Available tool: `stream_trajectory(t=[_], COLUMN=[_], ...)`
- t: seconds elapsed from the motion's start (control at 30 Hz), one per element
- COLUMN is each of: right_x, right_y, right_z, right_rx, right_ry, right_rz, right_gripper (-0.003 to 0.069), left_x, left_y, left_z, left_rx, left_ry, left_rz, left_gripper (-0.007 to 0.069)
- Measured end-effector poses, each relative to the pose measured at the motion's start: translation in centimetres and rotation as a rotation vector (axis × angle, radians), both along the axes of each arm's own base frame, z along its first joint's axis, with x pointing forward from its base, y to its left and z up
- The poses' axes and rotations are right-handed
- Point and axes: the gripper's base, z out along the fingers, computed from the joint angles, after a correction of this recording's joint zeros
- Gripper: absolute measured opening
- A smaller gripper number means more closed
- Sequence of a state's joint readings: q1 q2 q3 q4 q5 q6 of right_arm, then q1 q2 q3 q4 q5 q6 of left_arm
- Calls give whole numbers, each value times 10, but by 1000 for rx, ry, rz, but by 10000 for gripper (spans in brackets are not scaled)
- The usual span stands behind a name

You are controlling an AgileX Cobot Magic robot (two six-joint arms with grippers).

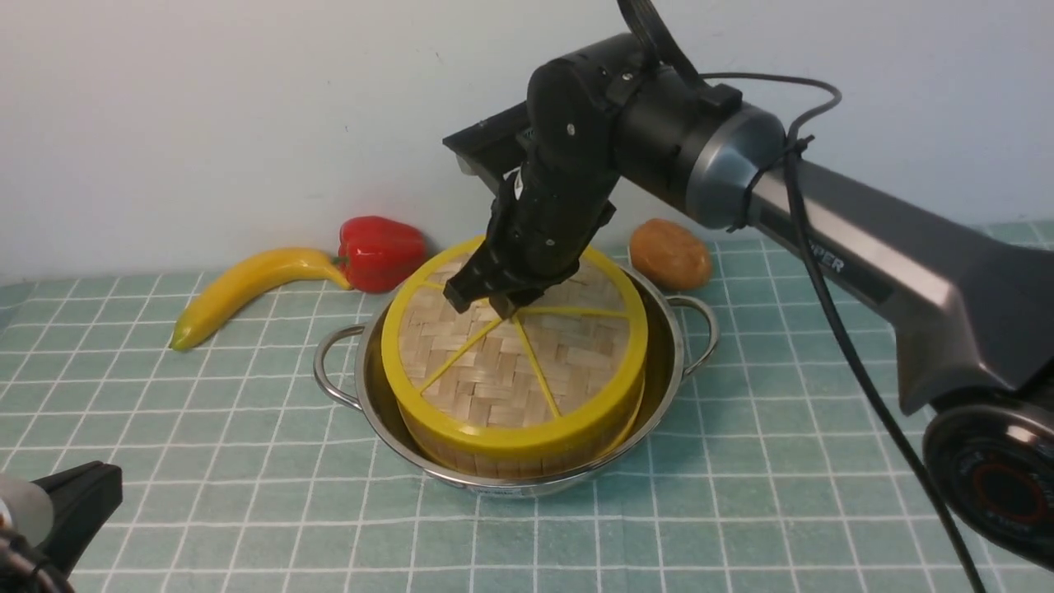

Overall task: Place the steamer in the pot on the blue tablecloth, and put the lid on the steamer.
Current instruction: 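Place the bamboo steamer lid onto the steamer basket in the pot with the right gripper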

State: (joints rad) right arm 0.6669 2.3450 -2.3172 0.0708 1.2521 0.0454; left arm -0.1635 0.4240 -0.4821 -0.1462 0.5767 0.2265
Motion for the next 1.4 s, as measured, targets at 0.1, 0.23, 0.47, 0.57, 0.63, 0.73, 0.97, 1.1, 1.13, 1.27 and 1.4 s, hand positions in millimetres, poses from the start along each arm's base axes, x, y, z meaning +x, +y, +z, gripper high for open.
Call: stream_trajectory(t=[0.1, 0.23, 0.47, 0.57, 0.63, 0.73, 0.97, 1.1, 1.13, 1.27, 1.4], right_x=[2, 3, 6, 7, 7, 7, 5, 5, 5, 4, 0], right_y=[1, 1, 1, 0, -1, -1, 1, 1, 1, 0, -3], right_z=[11, 11, 1, 1, 1, 1, 1, 1, 1, 7, 24], right_rx=[34, 34, 6, -4, -6, -3, 26, 29, 30, 40, 64], right_ry=[-33, -40, -34, -43, -44, -41, -17, -15, -13, -19, -39], right_rz=[-16, -23, -39, -49, -56, -60, -73, -78, -82, -88, -91], right_gripper=[138, 138, 138, 138, 138, 138, 138, 138, 138, 138, 138], left_x=[0, 0, 0, 0, 0, 0, 0, 0, 0, 0, 0], left_y=[0, 0, 0, 0, 0, 0, 0, 0, 0, 0, 0], left_z=[0, 0, 0, 0, 0, 0, 0, 0, 0, 0, 0], left_rx=[1, 1, 1, 1, 1, 1, 1, 1, 1, 1, 1], left_ry=[0, 0, 0, 0, 0, 0, 0, 0, 0, 0, 0], left_rz=[0, 0, 0, 0, 0, 0, -1, -1, -1, -1, -1], left_gripper=[2, 2, 2, 2, 2, 2, 2, 2, 2, 2, 2])
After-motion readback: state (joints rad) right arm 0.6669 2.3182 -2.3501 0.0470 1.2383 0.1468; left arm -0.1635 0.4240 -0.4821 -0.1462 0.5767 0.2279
